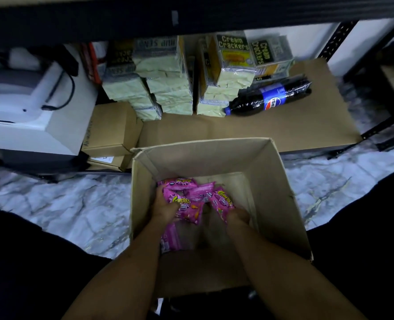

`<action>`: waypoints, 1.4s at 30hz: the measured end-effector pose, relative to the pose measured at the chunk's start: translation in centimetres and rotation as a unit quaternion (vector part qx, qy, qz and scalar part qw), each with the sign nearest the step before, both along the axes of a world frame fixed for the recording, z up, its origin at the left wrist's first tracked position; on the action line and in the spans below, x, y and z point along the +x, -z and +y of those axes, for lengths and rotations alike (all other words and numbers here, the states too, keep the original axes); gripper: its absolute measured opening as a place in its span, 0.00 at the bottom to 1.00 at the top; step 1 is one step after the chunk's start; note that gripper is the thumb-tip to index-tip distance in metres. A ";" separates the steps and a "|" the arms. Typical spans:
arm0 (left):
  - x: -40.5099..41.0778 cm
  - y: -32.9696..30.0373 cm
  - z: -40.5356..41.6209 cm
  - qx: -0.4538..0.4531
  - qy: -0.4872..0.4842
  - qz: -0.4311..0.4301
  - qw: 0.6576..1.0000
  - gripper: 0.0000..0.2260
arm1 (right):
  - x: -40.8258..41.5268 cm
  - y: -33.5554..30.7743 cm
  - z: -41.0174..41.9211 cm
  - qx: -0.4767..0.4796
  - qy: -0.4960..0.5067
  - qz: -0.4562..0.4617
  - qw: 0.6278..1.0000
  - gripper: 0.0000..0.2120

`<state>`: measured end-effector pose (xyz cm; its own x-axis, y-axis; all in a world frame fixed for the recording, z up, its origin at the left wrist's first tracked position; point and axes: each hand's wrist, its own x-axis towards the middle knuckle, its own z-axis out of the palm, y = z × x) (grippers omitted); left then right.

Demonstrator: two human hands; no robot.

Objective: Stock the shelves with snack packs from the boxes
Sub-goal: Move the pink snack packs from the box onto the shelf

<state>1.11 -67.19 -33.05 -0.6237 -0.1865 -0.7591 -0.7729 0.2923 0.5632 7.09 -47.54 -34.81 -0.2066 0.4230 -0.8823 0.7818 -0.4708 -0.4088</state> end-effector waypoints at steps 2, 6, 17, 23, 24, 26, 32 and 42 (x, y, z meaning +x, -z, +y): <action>0.6 -1.0 0.9 0.007 0.004 0.037 0.999 0.36 | -0.2 -0.5 0.4 0.027 -0.017 0.032 0.999 0.17; 1.5 -2.4 1.5 0.011 -0.013 0.051 0.999 0.27 | -0.7 -1.3 0.5 0.126 -0.083 0.058 0.987 0.11; 3.0 -3.7 -0.1 0.054 -0.058 0.031 0.996 0.19 | 0.2 -5.3 0.2 0.074 -0.091 0.167 0.979 0.16; 5.2 -3.6 0.6 0.005 0.007 0.032 0.999 0.21 | 1.9 -6.0 0.3 0.069 -0.243 0.098 0.963 0.13; 4.8 -4.0 0.9 -0.004 0.020 0.034 0.999 0.21 | 1.1 -6.3 0.6 0.070 -0.248 0.101 0.961 0.14; 2.8 -5.6 1.2 -0.015 0.035 0.043 0.998 0.21 | -1.5 -8.1 0.8 0.083 -0.279 0.111 0.950 0.14; 0.7 -14.4 -0.9 -0.005 -0.005 0.047 0.999 0.18 | -4.6 -16.8 1.1 0.129 -0.344 0.115 0.923 0.16; -1.2 -35.9 -3.9 0.036 -0.027 0.081 0.996 0.17 | -6.6 -36.4 1.8 0.082 -0.370 0.149 0.913 0.22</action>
